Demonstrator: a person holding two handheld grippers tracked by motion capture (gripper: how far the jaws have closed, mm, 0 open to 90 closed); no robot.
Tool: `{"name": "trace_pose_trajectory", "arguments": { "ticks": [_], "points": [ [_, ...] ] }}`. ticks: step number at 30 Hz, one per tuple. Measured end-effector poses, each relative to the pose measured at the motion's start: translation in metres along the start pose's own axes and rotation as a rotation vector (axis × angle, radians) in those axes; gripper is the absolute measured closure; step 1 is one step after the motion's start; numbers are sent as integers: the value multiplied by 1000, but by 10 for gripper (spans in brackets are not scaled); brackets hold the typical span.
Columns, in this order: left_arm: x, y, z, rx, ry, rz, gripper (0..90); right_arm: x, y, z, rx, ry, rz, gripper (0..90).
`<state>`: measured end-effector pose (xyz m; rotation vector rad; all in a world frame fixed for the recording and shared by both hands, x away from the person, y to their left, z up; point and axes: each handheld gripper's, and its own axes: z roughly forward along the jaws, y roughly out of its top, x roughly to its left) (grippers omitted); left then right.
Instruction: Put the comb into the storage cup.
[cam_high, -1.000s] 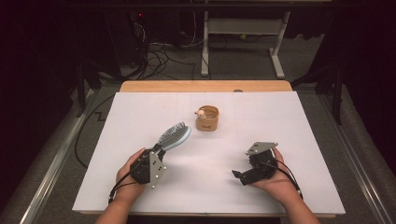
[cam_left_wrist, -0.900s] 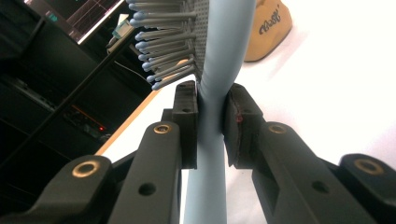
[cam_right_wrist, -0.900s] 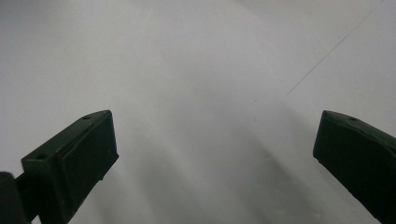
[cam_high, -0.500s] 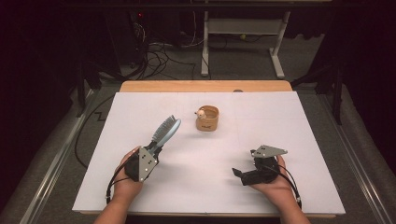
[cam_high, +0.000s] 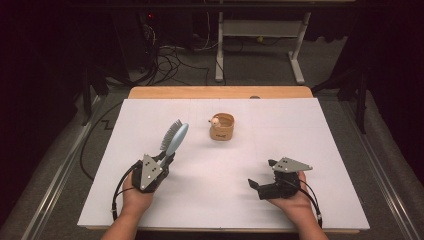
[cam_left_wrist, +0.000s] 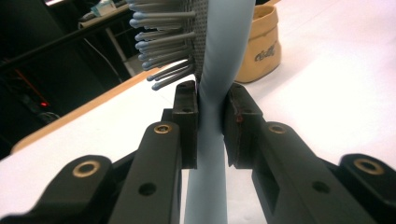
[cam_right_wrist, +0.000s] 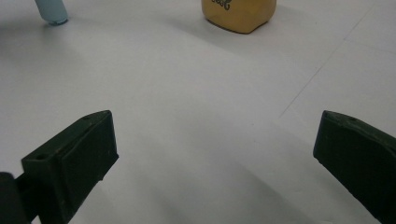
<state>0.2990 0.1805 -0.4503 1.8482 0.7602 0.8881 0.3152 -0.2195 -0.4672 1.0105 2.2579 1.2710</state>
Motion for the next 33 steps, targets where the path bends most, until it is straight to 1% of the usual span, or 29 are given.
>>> {"name": "trace_pose_trajectory", "arguments": {
  "ticks": [4,9,17,20,23,26,29,33],
  "points": [
    [1,0,0,-10,-27,-45,772,1,0,-1,-15,0,3,3],
    [1,1,0,-19,-49,-69,772,1,0,-1,-27,-2,10,3],
    [-1,1,0,-38,-107,-126,772,5,2,-1,-50,-3,14,3],
    [-3,1,1,-41,-124,-138,772,8,3,-1,-61,-4,13,3],
    [-5,2,1,-45,-137,-150,772,10,5,0,-70,6,16,3],
    [-6,2,2,-46,-143,-151,772,13,7,2,-79,12,25,3],
    [-8,3,2,-48,-147,-155,772,16,10,4,-89,18,18,3],
    [-10,4,2,-51,-149,-148,772,21,16,7,-98,24,3,3]
  ]
}}
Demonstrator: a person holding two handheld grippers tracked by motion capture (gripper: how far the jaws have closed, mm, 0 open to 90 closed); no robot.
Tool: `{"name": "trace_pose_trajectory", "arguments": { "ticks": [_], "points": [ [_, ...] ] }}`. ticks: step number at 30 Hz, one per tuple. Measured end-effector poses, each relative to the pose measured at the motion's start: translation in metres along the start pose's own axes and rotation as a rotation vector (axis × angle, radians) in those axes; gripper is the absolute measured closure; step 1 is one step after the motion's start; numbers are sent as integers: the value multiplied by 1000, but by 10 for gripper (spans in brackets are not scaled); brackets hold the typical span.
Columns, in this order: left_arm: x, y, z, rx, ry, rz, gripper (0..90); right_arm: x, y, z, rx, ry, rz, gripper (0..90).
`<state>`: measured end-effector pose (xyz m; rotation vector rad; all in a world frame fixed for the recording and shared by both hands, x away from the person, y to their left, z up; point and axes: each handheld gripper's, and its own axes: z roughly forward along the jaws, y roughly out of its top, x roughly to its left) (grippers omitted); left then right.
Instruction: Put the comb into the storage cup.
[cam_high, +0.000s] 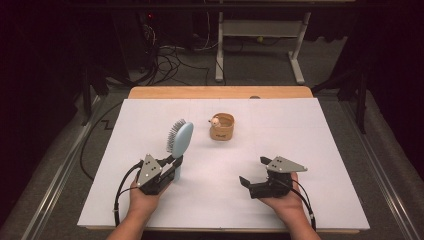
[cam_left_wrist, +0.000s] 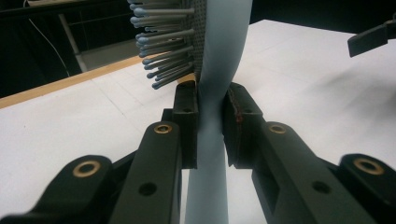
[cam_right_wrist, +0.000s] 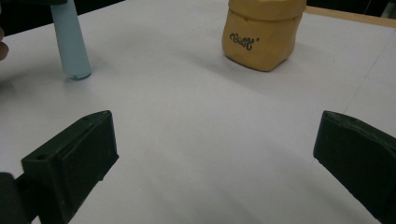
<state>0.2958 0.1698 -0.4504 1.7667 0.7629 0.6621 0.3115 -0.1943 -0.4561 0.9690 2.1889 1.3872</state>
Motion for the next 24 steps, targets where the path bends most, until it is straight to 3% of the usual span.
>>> {"name": "trace_pose_trajectory", "arguments": {
  "ticks": [13,24],
  "points": [
    [-4,2,2,-14,-4,8,774,17,26,10,-43,43,-15,3],
    [-10,3,3,-15,-6,37,775,34,49,18,-85,91,-15,2]
  ]
}}
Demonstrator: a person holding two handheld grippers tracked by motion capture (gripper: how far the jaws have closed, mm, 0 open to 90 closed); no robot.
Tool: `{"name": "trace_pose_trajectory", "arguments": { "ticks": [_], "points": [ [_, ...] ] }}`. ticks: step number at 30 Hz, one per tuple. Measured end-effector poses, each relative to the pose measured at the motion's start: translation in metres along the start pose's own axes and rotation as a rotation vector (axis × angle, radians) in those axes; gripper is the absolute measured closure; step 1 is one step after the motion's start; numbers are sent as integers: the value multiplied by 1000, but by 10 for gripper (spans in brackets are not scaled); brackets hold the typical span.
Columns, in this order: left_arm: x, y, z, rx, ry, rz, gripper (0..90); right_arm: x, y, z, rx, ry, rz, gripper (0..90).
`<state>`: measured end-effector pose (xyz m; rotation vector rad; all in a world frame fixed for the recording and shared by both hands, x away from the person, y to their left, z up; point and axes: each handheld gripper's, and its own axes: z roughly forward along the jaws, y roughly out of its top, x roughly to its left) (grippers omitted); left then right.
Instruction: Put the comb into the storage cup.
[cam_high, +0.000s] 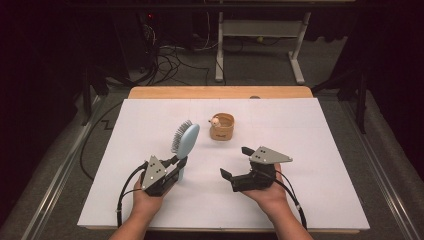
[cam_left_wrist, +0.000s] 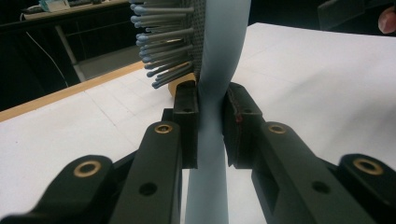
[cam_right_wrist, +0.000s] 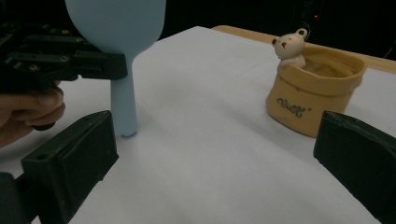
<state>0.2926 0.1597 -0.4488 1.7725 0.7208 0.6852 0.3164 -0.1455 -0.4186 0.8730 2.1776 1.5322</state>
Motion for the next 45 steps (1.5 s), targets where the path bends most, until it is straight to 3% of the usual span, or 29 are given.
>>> {"name": "trace_pose_trajectory", "arguments": {
  "ticks": [22,45],
  "points": [
    [-19,3,4,-1,-28,66,775,19,25,14,-49,73,4,3],
    [-30,4,6,4,-41,110,775,32,44,26,-87,112,3,5]
  ]
}}
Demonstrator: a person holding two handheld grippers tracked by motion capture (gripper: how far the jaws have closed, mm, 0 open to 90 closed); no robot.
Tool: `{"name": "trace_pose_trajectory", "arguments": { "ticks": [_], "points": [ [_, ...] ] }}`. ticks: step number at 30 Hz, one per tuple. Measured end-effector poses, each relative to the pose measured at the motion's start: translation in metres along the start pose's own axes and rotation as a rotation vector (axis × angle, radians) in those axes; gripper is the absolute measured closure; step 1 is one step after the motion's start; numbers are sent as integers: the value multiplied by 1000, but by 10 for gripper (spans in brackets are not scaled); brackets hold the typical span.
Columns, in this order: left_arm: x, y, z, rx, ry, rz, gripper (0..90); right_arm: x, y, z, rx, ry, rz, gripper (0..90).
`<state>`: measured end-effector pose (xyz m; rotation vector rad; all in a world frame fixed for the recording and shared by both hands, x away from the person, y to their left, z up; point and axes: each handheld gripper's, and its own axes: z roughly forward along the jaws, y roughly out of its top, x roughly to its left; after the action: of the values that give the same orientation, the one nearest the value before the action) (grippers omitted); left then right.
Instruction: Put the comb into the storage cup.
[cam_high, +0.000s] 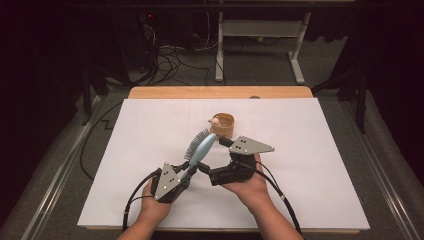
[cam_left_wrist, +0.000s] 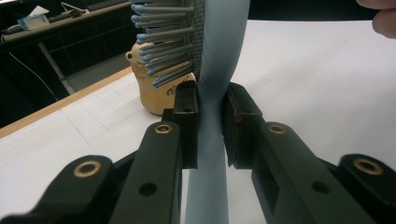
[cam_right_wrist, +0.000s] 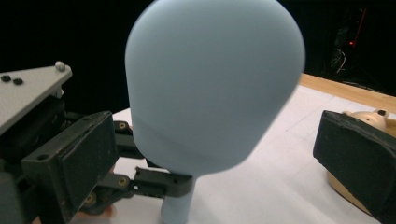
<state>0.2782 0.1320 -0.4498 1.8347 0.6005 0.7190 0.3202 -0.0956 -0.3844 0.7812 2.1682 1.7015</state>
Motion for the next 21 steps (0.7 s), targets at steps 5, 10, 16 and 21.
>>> {"name": "trace_pose_trajectory", "arguments": {
  "ticks": [5,10,16,21],
  "points": [
    [-2,0,0,1,-1,8,775,2,3,3,-8,8,5,17],
    [-2,0,1,4,-1,13,775,2,6,5,-32,29,31,25],
    [-4,1,1,3,1,18,775,1,7,8,-30,30,35,48],
    [-4,0,1,1,7,19,775,0,8,8,-45,44,45,125]
  ]
}}
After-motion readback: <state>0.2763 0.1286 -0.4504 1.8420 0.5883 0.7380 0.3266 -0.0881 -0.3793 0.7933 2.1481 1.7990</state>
